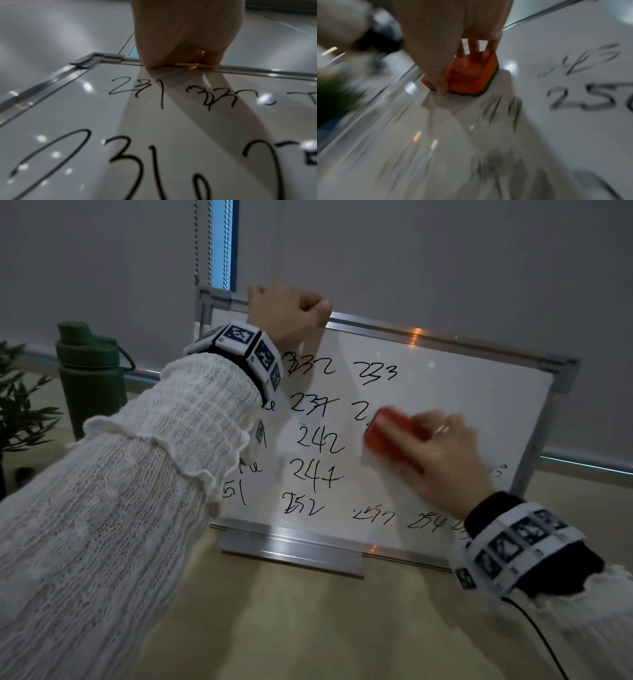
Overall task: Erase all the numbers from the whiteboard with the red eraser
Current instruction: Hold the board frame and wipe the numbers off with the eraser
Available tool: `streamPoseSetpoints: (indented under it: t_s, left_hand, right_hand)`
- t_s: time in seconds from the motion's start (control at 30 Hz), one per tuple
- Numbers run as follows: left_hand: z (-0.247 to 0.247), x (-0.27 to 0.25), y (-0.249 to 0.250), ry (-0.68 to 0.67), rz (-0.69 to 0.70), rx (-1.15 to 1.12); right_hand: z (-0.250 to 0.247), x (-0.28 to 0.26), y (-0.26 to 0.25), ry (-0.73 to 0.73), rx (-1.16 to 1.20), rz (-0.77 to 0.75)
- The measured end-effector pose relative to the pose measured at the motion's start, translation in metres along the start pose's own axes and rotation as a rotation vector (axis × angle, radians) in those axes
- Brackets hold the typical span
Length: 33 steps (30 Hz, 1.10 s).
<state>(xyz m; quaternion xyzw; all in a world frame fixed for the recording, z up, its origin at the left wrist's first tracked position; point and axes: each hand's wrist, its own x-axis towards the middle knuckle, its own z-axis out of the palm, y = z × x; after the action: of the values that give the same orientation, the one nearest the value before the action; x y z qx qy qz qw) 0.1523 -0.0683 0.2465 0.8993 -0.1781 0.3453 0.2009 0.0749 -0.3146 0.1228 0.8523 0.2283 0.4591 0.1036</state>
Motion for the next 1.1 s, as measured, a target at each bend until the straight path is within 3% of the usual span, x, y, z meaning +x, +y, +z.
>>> streamPoseSetpoints:
  t_s: [0.07, 0.13, 0.17, 0.27, 0.33, 0.4, 0.5, 0.57, 0.63, 0.73, 0.8, 1.0, 1.1]
  left_hand:
    - [-0.001, 0.002, 0.000, -0.008, -0.011, 0.004]
    - [0.000, 0.003, 0.001, -0.009, -0.017, 0.005]
    - [0.000, 0.003, 0.000, -0.007, -0.013, 0.001]
    - [0.001, 0.004, 0.000, -0.006, -0.008, -0.019]
    - [0.001, 0.003, 0.001, -0.002, -0.011, -0.025]
    - [0.000, 0.003, 0.001, 0.003, -0.009, -0.025]
    - [0.000, 0.002, 0.002, -0.009, -0.002, -0.027]
    - [0.001, 0.002, 0.002, 0.003, -0.001, -0.026]
    - [0.001, 0.002, 0.001, 0.017, -0.004, -0.022]
    - [0.002, 0.003, 0.001, 0.013, 0.005, -0.020]
    - [0.002, 0.002, 0.001, 0.019, 0.008, -0.029]
    - [0.002, 0.002, 0.000, 0.007, 0.001, -0.028]
    - [0.002, 0.004, -0.001, 0.007, 0.007, -0.015]
  right_hand:
    - [-0.008, 0.014, 0.014, 0.068, 0.064, 0.220]
    - [-0.003, 0.011, 0.007, 0.086, 0.055, 0.260]
    - [0.003, 0.002, -0.002, 0.060, 0.045, 0.178]
    - [0.022, -0.041, -0.023, -0.134, -0.062, -0.272]
    - [0.017, -0.048, -0.012, -0.200, -0.069, -0.350]
    - [0.002, -0.035, 0.006, -0.151, -0.001, -0.190]
    - [-0.019, -0.019, 0.033, -0.019, 0.110, 0.190]
    - [-0.020, -0.021, 0.035, 0.022, 0.149, 0.334]
    - [-0.012, -0.034, 0.021, -0.045, 0.129, 0.291]
    - [0.003, -0.065, 0.000, -0.268, -0.031, -0.030]
    - [-0.001, -0.066, 0.009, -0.317, -0.066, -0.123]
    - [-0.037, -0.023, 0.048, -0.137, 0.026, 0.349]
    - [-0.023, -0.046, 0.027, -0.187, -0.049, 0.273]
